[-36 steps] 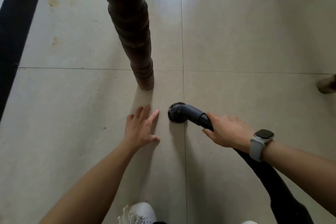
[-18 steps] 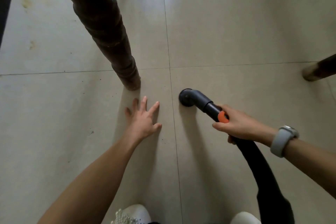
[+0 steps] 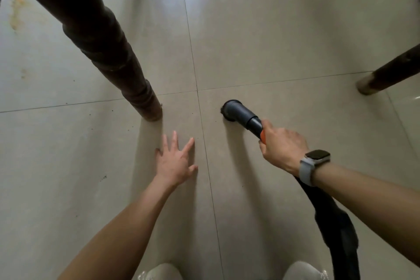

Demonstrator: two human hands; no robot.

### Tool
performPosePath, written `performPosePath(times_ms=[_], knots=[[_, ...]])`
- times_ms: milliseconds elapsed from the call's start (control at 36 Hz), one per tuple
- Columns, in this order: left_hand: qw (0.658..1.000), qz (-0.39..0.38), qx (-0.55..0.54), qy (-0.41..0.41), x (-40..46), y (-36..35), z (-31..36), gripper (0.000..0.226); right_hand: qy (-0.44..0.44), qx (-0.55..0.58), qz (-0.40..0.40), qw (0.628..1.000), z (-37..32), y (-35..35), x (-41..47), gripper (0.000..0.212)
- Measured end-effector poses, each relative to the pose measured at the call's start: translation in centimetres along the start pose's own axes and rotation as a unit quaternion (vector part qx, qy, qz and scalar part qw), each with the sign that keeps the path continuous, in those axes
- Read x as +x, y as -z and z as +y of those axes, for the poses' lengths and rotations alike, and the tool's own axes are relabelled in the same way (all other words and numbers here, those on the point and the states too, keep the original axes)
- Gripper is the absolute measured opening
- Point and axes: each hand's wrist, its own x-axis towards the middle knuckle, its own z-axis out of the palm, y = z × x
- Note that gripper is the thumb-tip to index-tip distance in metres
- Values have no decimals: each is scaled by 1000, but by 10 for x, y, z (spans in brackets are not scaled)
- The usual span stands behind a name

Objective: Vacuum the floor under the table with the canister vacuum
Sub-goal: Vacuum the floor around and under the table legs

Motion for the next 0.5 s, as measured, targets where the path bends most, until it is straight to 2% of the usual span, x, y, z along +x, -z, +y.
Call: performPosePath(times_ms=[167,361,500], knots=[[1000,0,5,15,0,1,3,84,67,9,-26,997,-27,-11,-15,36],[1000,-6,14,5,-1,4,2,82,12,-19,13,1000,-7,-1,4,41],[1000,27,11,-1,3,3,10,76,85,10,-44,995,-37,-13,-18,42]])
